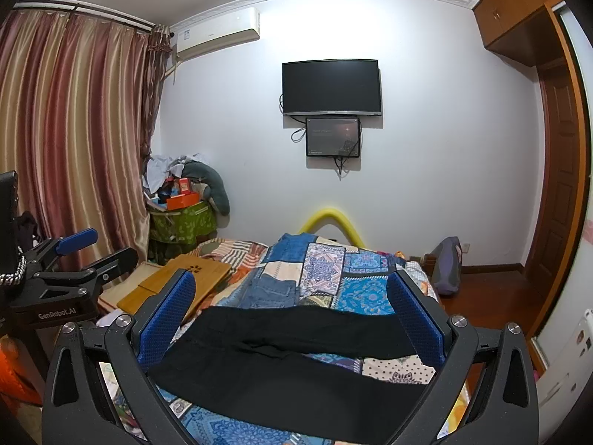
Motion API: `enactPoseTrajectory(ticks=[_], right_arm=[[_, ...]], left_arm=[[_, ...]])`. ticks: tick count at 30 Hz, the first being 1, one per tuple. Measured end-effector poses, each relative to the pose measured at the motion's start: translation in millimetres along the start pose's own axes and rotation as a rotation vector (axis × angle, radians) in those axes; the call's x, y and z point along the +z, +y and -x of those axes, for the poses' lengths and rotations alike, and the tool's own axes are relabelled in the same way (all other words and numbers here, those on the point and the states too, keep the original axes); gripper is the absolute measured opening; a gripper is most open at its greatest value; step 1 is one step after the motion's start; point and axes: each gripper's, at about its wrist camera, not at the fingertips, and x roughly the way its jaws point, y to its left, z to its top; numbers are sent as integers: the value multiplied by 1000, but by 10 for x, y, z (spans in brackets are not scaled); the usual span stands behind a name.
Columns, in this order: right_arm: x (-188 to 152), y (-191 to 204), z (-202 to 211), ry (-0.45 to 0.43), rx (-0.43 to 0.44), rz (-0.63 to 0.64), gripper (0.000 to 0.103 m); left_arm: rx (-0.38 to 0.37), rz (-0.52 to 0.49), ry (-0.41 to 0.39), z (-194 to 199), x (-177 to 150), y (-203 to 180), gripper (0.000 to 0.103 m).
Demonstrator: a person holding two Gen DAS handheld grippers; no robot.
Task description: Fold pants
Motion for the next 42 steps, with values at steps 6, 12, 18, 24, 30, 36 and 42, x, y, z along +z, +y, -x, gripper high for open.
enactPoseTrajectory(ticks=[6, 12, 18, 24, 30, 36, 42], right_arm=[[23, 7, 7, 2, 1, 1, 103], [30, 9, 11, -2, -2, 2, 103], [-5, 20, -11, -1, -10, 1, 103], [-31, 7, -34, 0, -9, 0, 103], [-37, 14, -31, 0, -10, 1, 103], [-48, 18, -26, 1, -9, -2, 103], [-52, 13, -26, 1, -8, -4, 103]], left_arm=[[2, -1, 0, -2, 4, 0, 103], [0, 2, -1, -4, 5, 12, 103], [2, 4, -13, -12, -9, 5, 103], [-2, 6, -14, -11, -35, 14, 103], [1, 6, -18, -4, -17, 11, 103], [-5, 2, -21, -12, -24, 29, 103], [-4, 2, -22, -18, -33, 33, 103]])
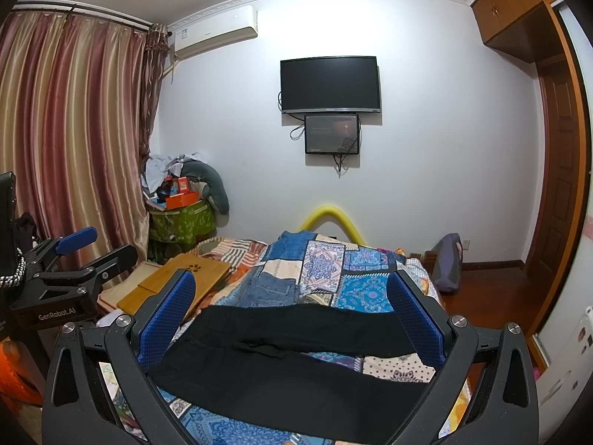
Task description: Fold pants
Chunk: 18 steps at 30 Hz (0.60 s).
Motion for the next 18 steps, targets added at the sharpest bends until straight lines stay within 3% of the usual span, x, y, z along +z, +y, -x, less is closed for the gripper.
enactPoseTrajectory(ticks=[18], right_arm=[[-28, -37, -113, 23, 7, -18, 103]], left_arm=[[13, 5, 23, -141, -13, 50, 103]])
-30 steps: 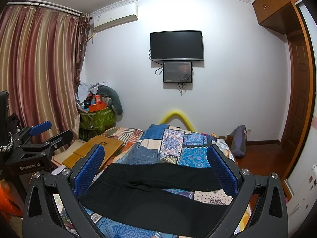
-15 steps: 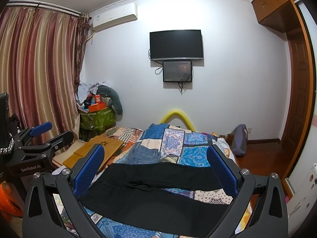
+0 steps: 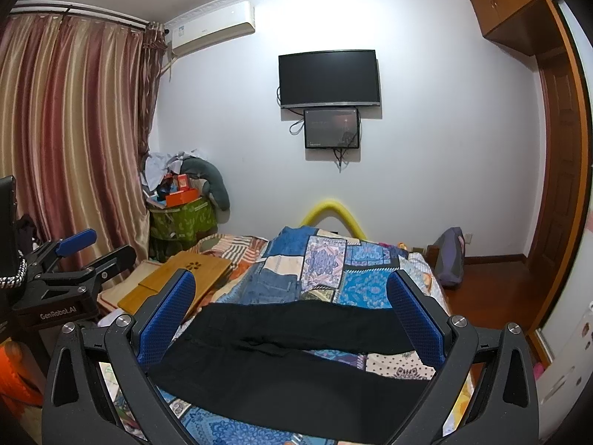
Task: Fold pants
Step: 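Lower both grippers onto the black trousers' waistband and close them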
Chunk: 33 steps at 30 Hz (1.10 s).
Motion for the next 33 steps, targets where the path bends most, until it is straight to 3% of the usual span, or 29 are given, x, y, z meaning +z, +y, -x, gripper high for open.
enactPoseTrajectory(ticks=[7, 14, 23, 29, 33], right_arm=[[-108, -107, -316, 56, 15, -11, 103], [-308, -305, -926, 160, -22, 18, 103], [-598, -616, -1818, 304, -9, 70, 103], [-766, -752, -2443, 361, 30, 106, 103], [-863, -881, -2878, 414, 54, 106, 101]], left_arm=[[44, -46, 30, -273, -50, 128, 103], [88, -52, 80, -793, -116, 500, 103], [105, 8, 228, -1951, -347, 1358, 103], [196, -44, 396, -2998, -830, 1750, 103], [209, 21, 492, -3593, -1269, 2072, 103]])
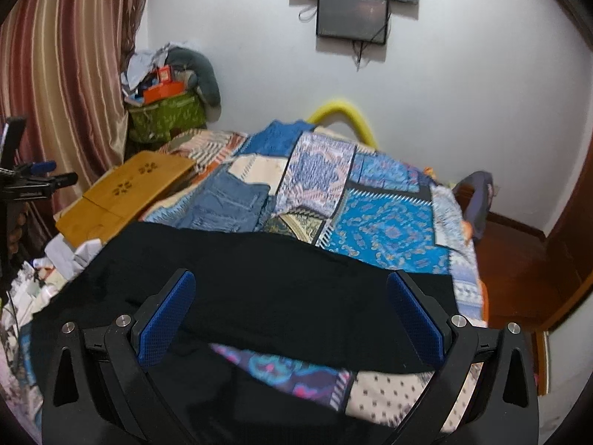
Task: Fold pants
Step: 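Lower both grippers onto the black trousers' waistband and close them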
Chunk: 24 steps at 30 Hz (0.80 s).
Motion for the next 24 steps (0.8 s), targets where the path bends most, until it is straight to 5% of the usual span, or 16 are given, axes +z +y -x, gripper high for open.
enactPoseTrajectory(ticks=[4, 9, 20, 24], right_arm=[[27, -119, -431, 54, 15, 24, 101], [102, -303, -1104, 152, 50, 35, 86], [146, -324, -1991, 280, 195, 66, 81], [128, -280, -2159, 311, 218, 77, 78]], left_arm=[[-2, 38, 82, -541, -125, 122, 90], [-38, 63, 208, -1116, -255, 180, 72], [-112, 120, 380, -1747, -537, 186, 66], [-135, 155, 415, -1870, -554, 153, 52]])
